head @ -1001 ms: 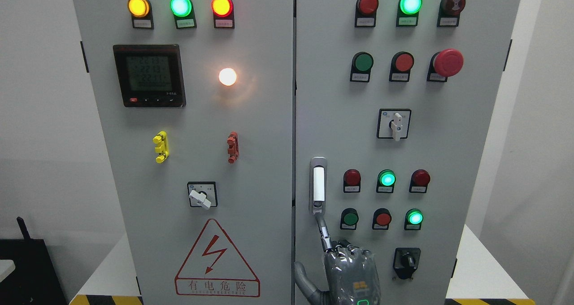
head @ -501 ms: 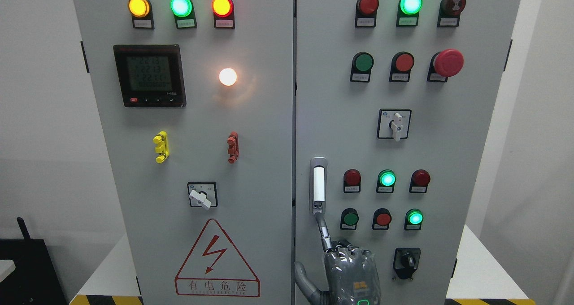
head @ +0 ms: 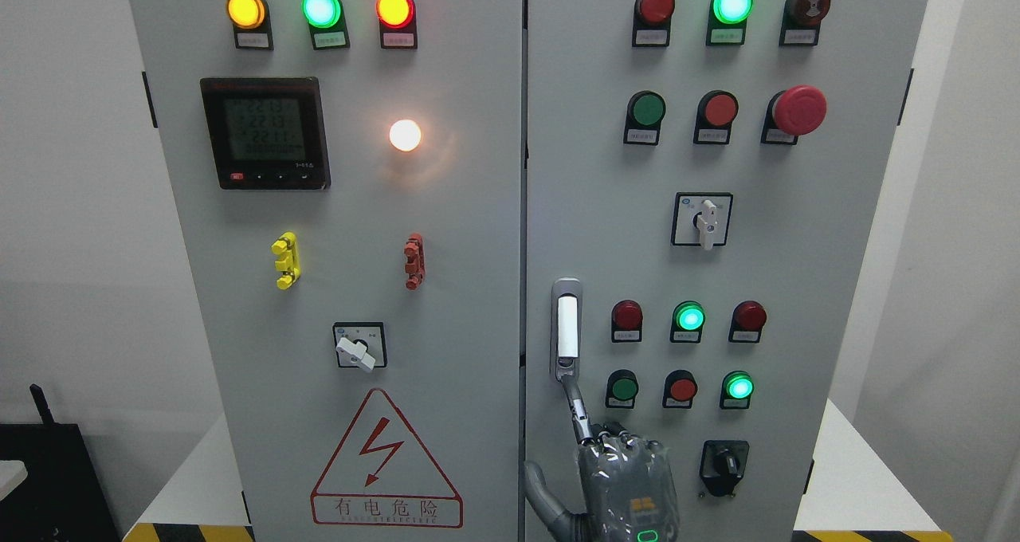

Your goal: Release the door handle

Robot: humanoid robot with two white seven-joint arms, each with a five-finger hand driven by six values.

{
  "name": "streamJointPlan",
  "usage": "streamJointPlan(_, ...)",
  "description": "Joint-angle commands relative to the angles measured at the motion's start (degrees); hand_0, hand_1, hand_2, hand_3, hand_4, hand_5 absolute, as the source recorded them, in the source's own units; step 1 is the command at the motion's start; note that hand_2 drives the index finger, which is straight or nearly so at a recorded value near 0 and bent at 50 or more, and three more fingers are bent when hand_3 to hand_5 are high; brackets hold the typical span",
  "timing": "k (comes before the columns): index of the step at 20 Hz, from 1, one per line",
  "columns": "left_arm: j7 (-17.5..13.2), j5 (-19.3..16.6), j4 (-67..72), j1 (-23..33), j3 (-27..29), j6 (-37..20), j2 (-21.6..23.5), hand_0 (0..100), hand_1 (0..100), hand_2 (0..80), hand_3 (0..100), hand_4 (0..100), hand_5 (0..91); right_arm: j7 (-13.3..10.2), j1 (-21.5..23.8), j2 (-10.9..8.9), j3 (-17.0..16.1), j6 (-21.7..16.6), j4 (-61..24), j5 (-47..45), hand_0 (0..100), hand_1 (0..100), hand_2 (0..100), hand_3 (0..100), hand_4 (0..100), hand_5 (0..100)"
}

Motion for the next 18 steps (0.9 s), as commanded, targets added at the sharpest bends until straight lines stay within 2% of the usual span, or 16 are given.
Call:
streamJointPlan(1,0.05,-0.08,-1.76,1.76,0.0,-0.03,0.0,12,39,0.0,0,0,0.0,-0.44,-0.08,-0.01,-0.09,-0.1,-0.59,0.0,35,16,0,86,84,98)
streamJointPlan(18,0.05,0.0,-1.76,1.76,0.0,-0.03,0.0,12,39,0.0,0,0,0.0,-1.58,1.59,-0.01,0.08,-0.54,-2.08,0.0,35,16,0,86,84,98)
